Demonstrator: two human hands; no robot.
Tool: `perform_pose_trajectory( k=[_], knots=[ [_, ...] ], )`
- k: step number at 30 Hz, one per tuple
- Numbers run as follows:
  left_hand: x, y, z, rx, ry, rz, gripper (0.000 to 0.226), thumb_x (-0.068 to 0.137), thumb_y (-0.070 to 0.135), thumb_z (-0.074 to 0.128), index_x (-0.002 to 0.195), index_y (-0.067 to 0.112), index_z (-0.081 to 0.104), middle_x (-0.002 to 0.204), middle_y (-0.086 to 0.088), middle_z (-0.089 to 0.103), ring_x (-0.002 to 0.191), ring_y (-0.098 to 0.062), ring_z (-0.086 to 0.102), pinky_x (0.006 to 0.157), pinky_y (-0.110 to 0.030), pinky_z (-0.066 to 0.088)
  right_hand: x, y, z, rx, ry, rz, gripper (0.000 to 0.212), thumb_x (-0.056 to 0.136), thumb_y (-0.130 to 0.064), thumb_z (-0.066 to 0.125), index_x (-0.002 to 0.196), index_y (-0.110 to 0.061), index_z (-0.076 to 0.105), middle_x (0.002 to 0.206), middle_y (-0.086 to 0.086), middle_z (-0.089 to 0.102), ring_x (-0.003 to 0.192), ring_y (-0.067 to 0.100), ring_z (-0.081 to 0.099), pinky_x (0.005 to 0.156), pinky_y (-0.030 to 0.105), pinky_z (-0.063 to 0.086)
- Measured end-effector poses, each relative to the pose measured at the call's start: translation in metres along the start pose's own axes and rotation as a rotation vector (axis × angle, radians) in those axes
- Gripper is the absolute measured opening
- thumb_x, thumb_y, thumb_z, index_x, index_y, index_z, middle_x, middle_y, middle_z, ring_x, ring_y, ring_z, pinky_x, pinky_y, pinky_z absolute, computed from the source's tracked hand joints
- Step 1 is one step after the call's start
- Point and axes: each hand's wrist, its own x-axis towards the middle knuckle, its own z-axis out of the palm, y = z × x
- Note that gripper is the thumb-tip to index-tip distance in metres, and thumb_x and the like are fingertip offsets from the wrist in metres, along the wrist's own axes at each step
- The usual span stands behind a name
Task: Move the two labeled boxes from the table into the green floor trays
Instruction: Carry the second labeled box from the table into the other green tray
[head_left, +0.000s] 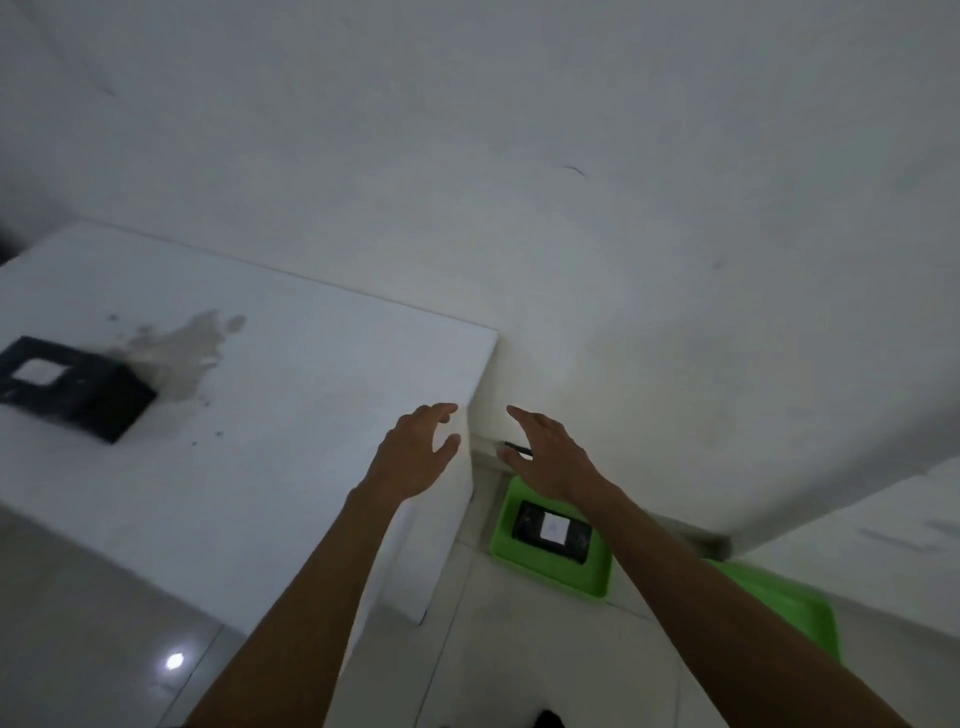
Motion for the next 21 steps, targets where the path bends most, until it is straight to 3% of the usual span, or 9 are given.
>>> perform_pose_trajectory(
  k=[11, 21],
  knots=[
    [-0.124, -0.165, -0.135, 0.020, 0.239, -0.180, 0.049, 0.097, 0.037, 0.054, 0.144, 0.025, 0.047, 0.136, 0.003, 0.060, 0.128, -0.023, 0.051, 0.103, -0.037, 0.040, 0.016, -0.184, 0.104, -0.016, -0.082, -0.185, 0.071, 0.099, -0.050, 0.052, 0.160, -0.028, 0.025, 0.165, -0.002, 0.032, 0.153, 0.021, 0.023, 0.119, 0.045, 0.028],
    [-0.197, -0.343, -0.263, 0.048, 0.233, -0.227, 0.048, 0.097, 0.035, 0.055, 0.142, 0.022, 0.049, 0.134, -0.002, 0.061, 0.122, -0.025, 0.054, 0.101, -0.040, 0.044, 0.047, -0.332, 0.214, 0.020, -0.073, -0.123, 0.072, 0.098, -0.053, 0.051, 0.160, -0.030, 0.024, 0.161, -0.001, 0.037, 0.149, 0.022, 0.032, 0.116, 0.048, 0.033]
  ],
)
